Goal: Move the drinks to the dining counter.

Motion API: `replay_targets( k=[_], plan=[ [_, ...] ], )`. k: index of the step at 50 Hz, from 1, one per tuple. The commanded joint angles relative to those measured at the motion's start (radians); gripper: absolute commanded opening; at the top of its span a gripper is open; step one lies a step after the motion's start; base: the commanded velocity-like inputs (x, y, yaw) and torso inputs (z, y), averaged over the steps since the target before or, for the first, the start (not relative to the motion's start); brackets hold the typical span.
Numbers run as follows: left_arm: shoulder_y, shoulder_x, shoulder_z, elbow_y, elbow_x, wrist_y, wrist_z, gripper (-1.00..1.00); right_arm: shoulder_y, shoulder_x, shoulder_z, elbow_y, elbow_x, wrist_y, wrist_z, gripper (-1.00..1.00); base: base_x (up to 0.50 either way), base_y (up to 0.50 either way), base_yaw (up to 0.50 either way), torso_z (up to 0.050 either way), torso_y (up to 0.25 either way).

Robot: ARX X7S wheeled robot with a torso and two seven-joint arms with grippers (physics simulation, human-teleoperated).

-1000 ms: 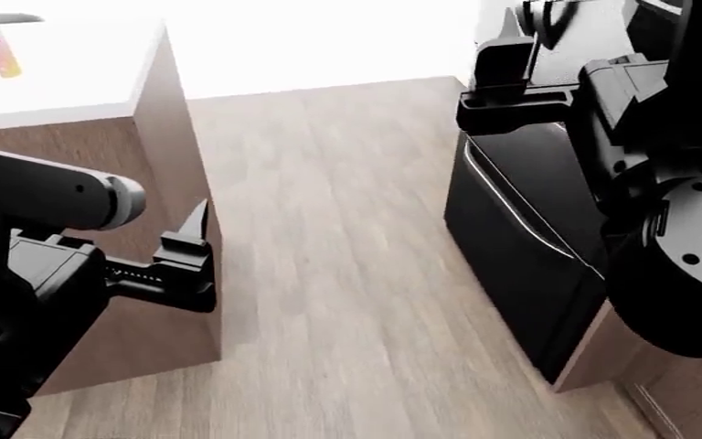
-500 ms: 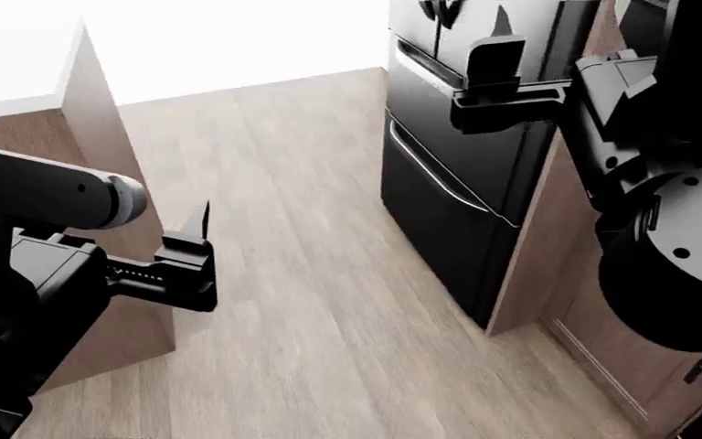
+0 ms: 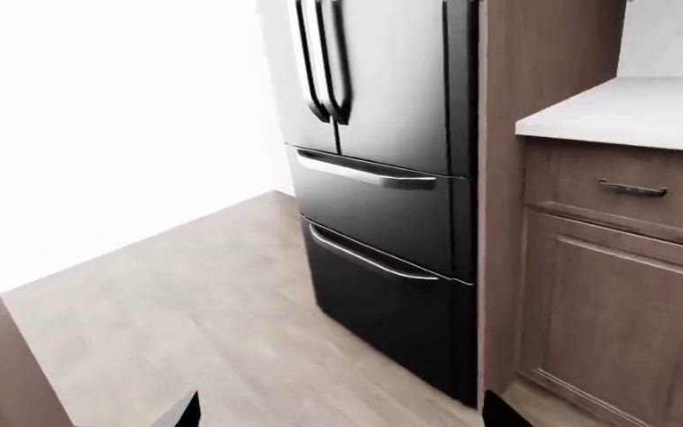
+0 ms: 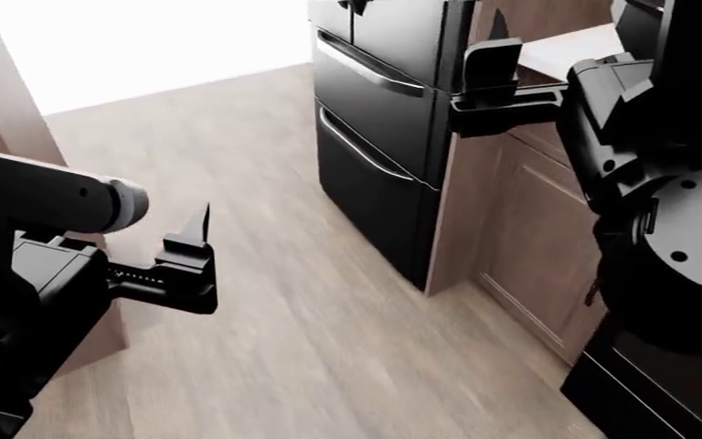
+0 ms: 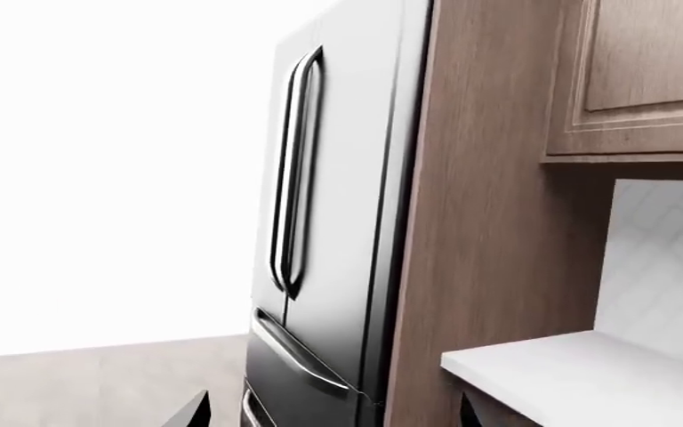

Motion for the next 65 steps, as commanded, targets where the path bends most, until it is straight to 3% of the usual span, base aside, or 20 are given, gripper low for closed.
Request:
replay_targets(
  k=[1, 44, 65],
  plan=[
    [0.006, -0.007, -0.003, 0.004, 0.001, 0.004, 0.005, 1.0, 0.004, -0.002, -0.007, 0.002, -0.001, 0.002, 0.0, 1.0, -0.19, -0.31, -0.49, 0.0, 0.0],
    [0.017, -0.006, 0.013, 0.001, 0.028, 0.011, 0.026, 1.0, 0.007, -0.001, -0.004, -0.001, 0.026, -0.011, -0.006, 1.0, -0.22, -0.27, -0.5, 0.0, 0.0],
    [0.041, -0.015, -0.003, 0.002, 0.049, 0.021, 0.05, 1.0, 0.033, -0.024, -0.029, 0.024, 0.028, 0.002, -0.013, 1.0, 0.41, 0.09, 0.0, 0.0, 0.0]
  ],
)
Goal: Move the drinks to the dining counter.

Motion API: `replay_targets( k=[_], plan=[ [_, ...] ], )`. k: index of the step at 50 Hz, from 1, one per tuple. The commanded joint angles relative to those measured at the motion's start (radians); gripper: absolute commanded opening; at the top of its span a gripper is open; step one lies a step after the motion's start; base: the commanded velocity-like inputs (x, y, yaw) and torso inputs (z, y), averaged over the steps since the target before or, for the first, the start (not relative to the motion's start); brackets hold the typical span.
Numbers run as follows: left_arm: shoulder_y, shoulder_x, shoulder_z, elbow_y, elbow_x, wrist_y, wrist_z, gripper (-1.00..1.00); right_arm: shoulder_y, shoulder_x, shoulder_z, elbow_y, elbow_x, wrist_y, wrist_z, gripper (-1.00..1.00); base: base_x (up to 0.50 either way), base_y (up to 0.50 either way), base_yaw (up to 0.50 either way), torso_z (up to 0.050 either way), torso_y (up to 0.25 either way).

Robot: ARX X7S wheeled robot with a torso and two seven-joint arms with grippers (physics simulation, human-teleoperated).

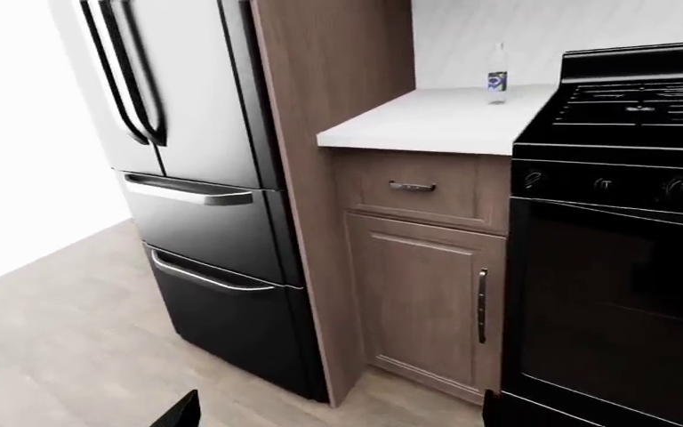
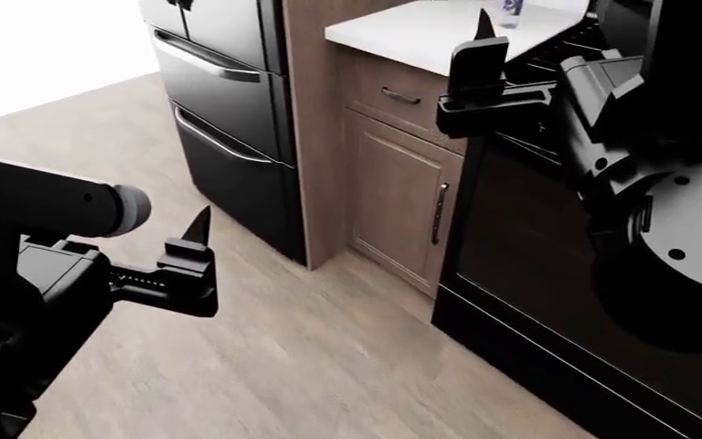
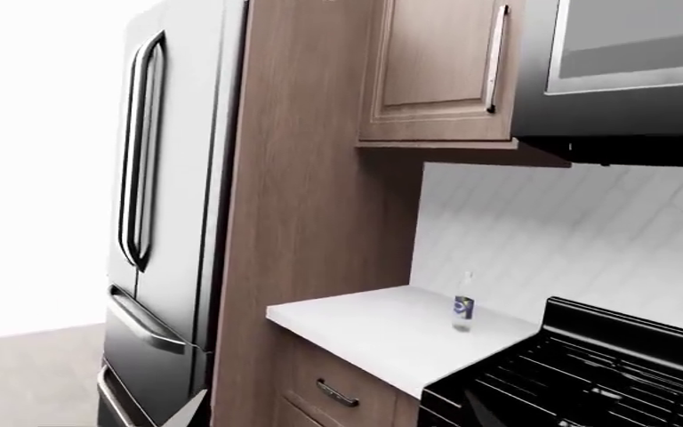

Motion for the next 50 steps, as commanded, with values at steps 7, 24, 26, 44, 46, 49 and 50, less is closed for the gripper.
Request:
replay_targets(
  k=[7, 24, 26, 44, 46, 49, 50],
  plan=[
    [0.024, 0.007, -0.002, -0.007, 0.037, 0.001, 0.032, 1.0, -0.002, -0.014, -0.021, 0.022, -0.019, -0.002, -0.018, 1.0, 0.44, 0.26, 0.0, 0.0, 0.0],
    [0.035, 0.007, 0.005, -0.004, 0.05, 0.002, 0.041, 1.0, 0.005, -0.012, -0.037, 0.027, -0.018, 0.013, -0.008, 1.0, 0.44, 0.26, 0.0, 0.0, 0.001],
    [0.038, 0.007, 0.004, -0.004, 0.051, 0.003, 0.043, 1.0, 0.008, -0.011, -0.04, 0.024, -0.027, 0.016, -0.006, 1.0, 0.49, 0.21, 0.0, 0.0, 0.0],
    [0.026, 0.002, 0.014, -0.003, 0.044, 0.007, 0.037, 1.0, 0.023, -0.011, -0.039, 0.027, -0.002, 0.02, 0.007, 1.0, 0.38, 0.33, -0.24, 0.0, 0.002],
    [0.024, 0.003, 0.016, -0.004, 0.046, 0.007, 0.038, 1.0, 0.027, -0.013, -0.04, 0.029, -0.002, 0.021, 0.007, 1.0, 0.38, 0.32, -0.38, 0.0, 0.0],
    [0.023, 0.002, 0.016, -0.005, 0.046, 0.008, 0.039, 1.0, 0.03, -0.016, -0.042, 0.034, -0.002, 0.022, 0.005, 1.0, 0.39, 0.32, -0.39, 0.0, 0.0],
    [0.023, 0.002, 0.017, -0.005, 0.047, 0.008, 0.04, 1.0, 0.032, -0.016, -0.043, 0.034, -0.003, 0.022, 0.005, 1.0, 0.39, 0.31, -0.4, 0.0, 0.0]
  ],
)
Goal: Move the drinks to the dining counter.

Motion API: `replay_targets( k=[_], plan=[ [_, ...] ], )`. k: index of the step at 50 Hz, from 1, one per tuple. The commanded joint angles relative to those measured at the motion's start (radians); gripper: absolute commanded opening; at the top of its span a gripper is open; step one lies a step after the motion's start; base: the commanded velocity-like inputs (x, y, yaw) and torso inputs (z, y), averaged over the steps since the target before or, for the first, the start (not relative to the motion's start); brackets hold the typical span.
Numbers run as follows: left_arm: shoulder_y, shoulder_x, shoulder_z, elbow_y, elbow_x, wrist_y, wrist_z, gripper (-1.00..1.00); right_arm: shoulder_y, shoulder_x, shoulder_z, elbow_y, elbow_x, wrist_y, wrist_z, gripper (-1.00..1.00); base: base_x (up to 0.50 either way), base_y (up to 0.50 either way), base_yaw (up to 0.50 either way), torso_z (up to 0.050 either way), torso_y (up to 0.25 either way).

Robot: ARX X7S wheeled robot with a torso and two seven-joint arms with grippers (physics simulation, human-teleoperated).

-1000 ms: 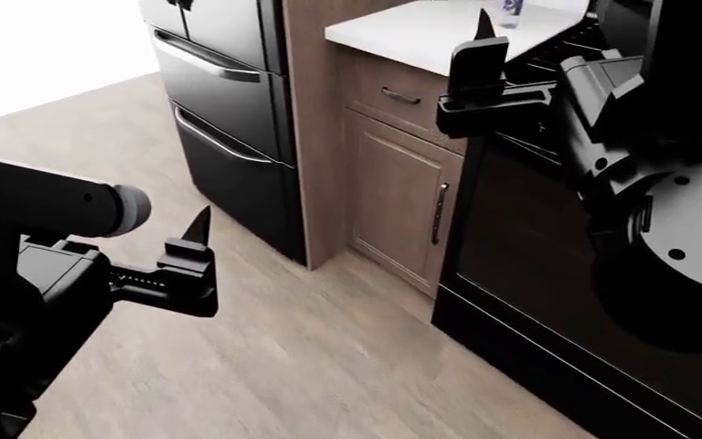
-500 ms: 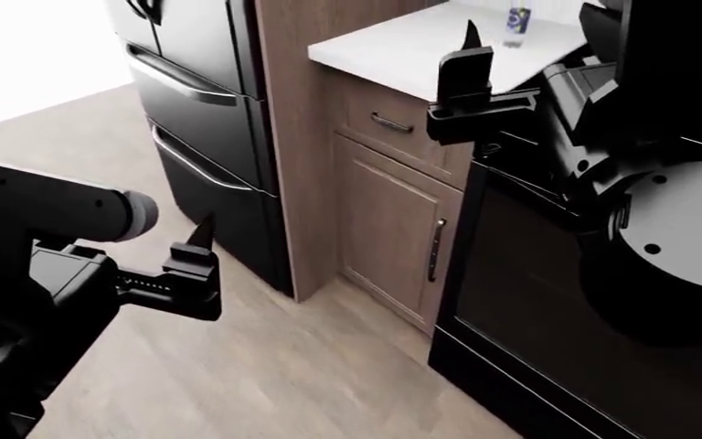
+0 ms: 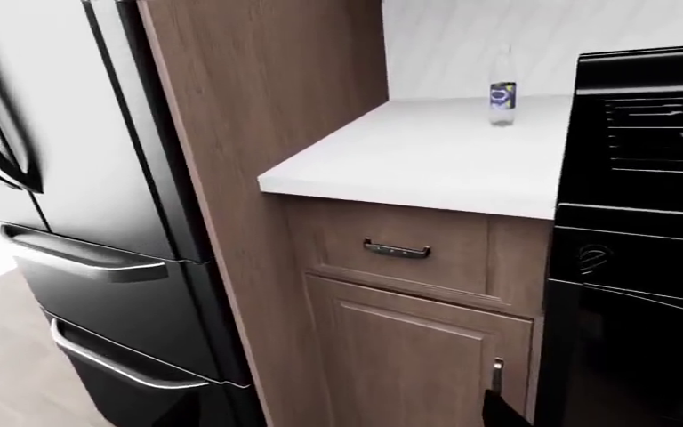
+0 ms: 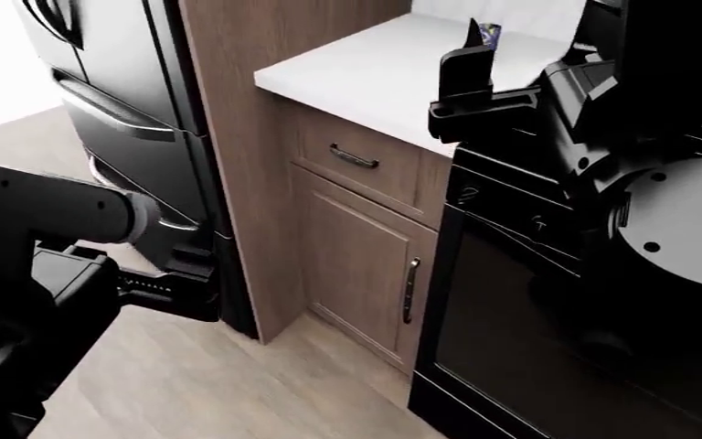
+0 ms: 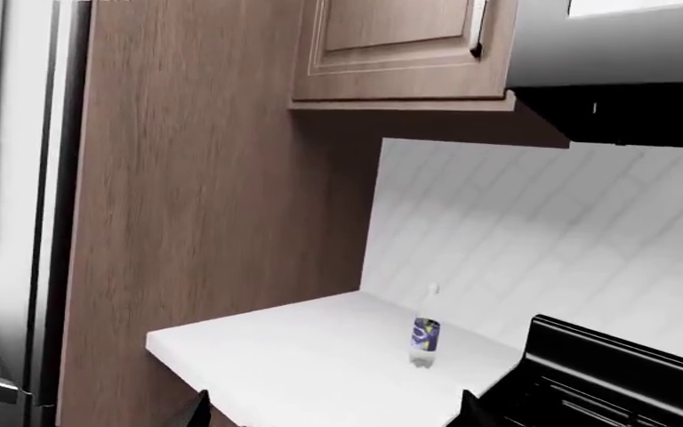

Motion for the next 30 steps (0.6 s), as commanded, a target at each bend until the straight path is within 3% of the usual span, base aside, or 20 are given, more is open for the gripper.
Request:
replay_targets(
  k=[1, 30],
  plan=[
    [-0.005, -0.001, 0.005, -0.002, 0.002, 0.002, 0.002, 1.0, 0.013, -0.006, -0.004, 0.008, 0.005, 0.004, 0.002, 1.0, 0.39, 0.31, -0.4, 0.0, 0.0],
    [0.021, -0.014, -0.006, 0.01, 0.009, 0.018, 0.011, 1.0, 0.006, -0.001, -0.009, 0.001, 0.005, -0.006, -0.001, 1.0, 0.41, 0.28, -0.4, 0.0, 0.001]
  ],
)
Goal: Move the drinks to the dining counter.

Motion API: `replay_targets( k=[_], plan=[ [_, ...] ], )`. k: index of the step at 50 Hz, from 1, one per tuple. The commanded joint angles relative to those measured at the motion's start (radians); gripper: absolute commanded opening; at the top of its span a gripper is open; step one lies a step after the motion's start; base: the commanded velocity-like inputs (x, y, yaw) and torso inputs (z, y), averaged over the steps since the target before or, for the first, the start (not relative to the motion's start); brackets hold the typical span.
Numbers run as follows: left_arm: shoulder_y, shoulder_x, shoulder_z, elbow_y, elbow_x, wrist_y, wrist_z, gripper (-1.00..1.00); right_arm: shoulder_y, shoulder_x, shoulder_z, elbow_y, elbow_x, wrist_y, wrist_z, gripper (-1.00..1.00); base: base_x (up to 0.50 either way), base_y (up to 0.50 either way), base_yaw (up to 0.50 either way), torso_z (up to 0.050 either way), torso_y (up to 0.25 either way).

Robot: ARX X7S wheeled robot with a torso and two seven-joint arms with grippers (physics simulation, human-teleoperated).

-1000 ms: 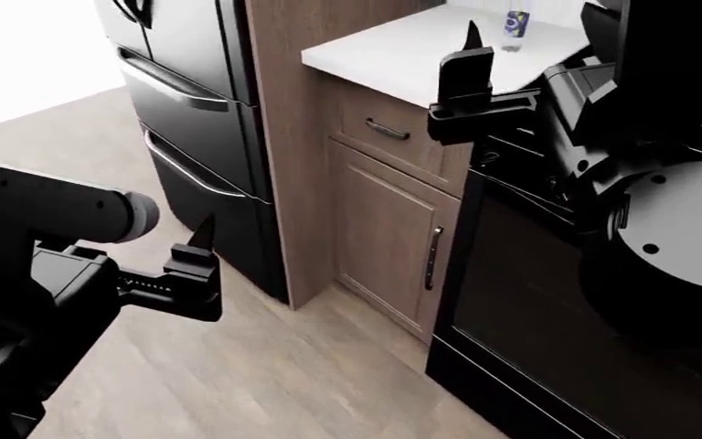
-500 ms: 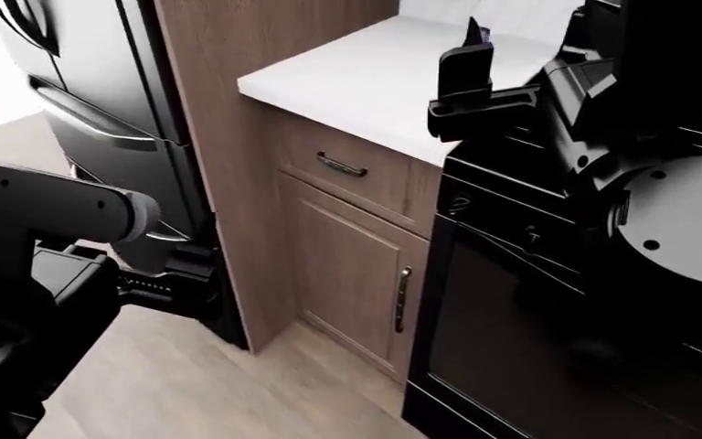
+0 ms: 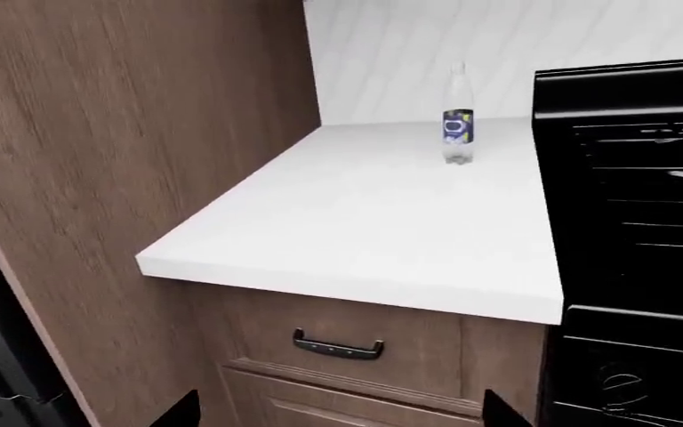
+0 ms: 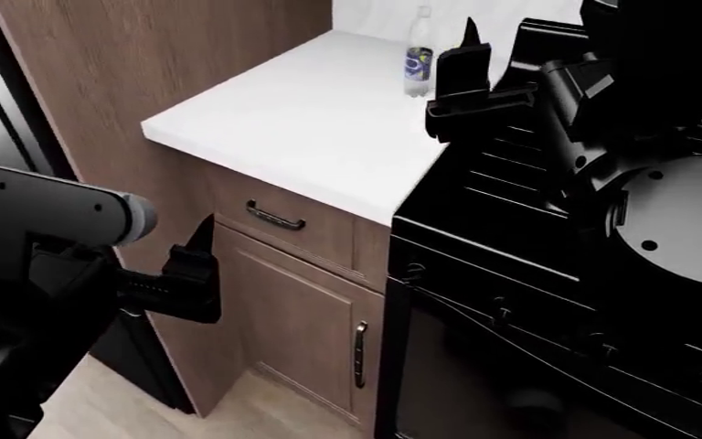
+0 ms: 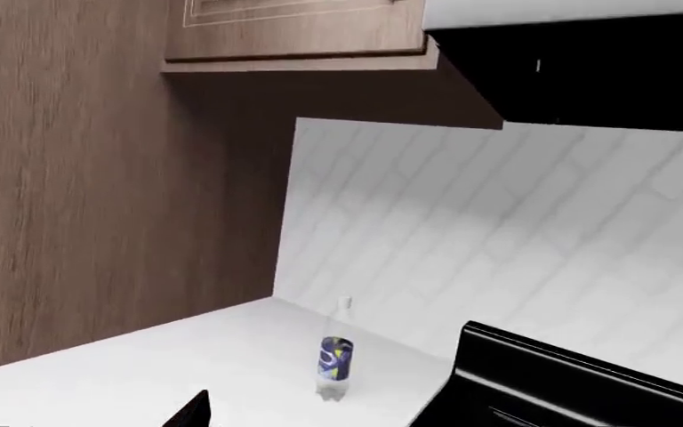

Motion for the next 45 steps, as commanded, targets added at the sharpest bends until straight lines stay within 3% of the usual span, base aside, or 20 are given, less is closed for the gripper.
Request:
replay_targets(
  k=[1, 11, 22, 23, 34, 45],
  plan=[
    [0.01, -0.004, -0.003, 0.004, 0.004, 0.006, 0.004, 1.0, -0.001, 0.002, -0.001, -0.003, 0.003, -0.004, -0.001, 1.0, 0.43, 0.25, -0.4, 0.0, 0.0],
    [0.009, -0.004, 0.002, 0.003, 0.007, 0.008, 0.005, 1.0, 0.002, 0.004, -0.004, 0.005, 0.003, 0.001, 0.015, 1.0, 0.41, 0.22, -0.4, 0.0, 0.002],
    [0.003, -0.006, 0.005, 0.002, 0.006, 0.011, 0.005, 1.0, 0.008, 0.004, -0.016, 0.007, -0.01, 0.008, 0.019, 1.0, -0.05, -0.02, -0.49, 0.0, 0.0],
    [0.002, -0.005, 0.006, 0.003, 0.006, 0.011, 0.006, 1.0, 0.039, 0.005, -0.049, 0.023, -0.009, 0.067, 0.071, 1.0, 0.0, 0.0, 0.0, 0.0, 0.0],
    [0.027, -0.009, -0.003, 0.006, 0.022, 0.018, 0.019, 1.0, 0.022, 0.008, -0.051, 0.007, -0.03, 0.042, 0.015, 1.0, -0.01, 0.02, 0.0, 0.0, 0.0],
    [0.032, -0.007, 0.003, 0.004, 0.035, 0.019, 0.028, 1.0, 0.016, 0.01, -0.039, 0.002, -0.02, 0.027, 0.021, 1.0, -0.18, 0.45, 0.0, 0.0, 0.0]
  ],
)
